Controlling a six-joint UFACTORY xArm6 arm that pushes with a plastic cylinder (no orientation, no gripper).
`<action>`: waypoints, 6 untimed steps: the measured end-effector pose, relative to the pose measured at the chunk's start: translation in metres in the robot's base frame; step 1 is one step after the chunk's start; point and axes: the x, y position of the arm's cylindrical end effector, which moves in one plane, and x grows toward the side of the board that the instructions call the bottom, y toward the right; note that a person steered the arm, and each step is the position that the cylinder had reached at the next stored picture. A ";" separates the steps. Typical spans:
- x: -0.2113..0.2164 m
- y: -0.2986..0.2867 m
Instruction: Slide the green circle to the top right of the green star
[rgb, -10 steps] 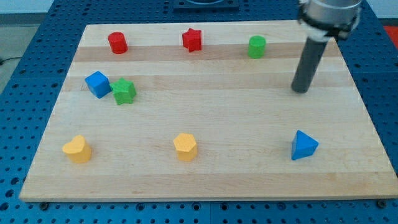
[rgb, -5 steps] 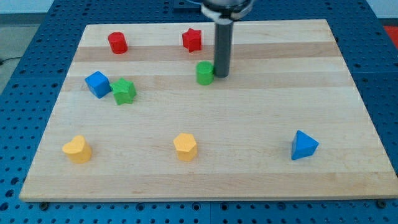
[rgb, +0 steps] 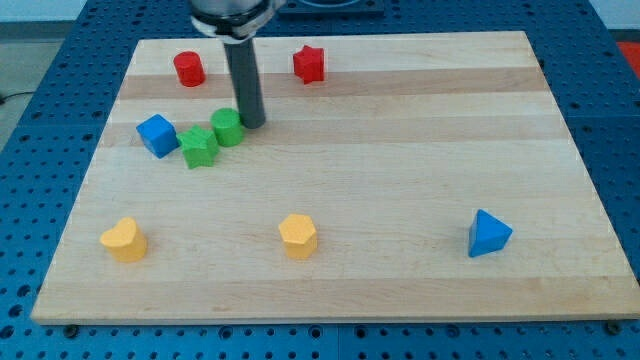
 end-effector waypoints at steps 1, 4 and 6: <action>0.001 -0.014; 0.022 0.169; -0.010 0.168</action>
